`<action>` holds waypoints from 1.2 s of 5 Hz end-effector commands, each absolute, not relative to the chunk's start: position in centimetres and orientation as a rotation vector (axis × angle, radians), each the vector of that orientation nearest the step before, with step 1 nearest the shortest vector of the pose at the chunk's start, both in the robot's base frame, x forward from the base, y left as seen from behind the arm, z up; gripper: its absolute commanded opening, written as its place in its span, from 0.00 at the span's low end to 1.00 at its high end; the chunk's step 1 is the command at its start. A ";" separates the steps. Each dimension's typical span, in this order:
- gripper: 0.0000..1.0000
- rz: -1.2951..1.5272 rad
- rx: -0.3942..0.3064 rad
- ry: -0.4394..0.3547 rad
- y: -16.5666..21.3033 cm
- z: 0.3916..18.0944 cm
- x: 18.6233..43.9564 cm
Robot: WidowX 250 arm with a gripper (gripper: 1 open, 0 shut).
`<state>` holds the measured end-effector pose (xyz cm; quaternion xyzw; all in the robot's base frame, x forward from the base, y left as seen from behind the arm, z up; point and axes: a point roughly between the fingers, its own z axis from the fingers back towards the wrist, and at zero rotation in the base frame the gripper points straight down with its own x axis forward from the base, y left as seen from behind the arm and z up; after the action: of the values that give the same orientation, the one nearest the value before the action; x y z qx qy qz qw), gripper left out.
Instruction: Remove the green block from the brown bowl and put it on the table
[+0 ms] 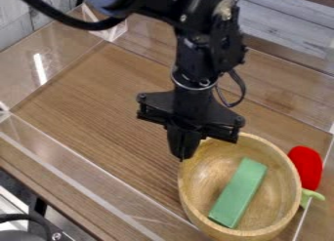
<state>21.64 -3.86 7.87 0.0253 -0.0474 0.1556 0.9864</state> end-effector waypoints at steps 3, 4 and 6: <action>0.00 0.312 0.061 -0.093 -3.9 7.8 21.7; 1.00 0.297 0.056 -0.086 -4.9 8.0 22.0; 1.00 0.275 0.032 -0.088 -7.5 8.8 22.5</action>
<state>21.80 -7.19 7.90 0.0233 -0.0276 0.1366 0.9900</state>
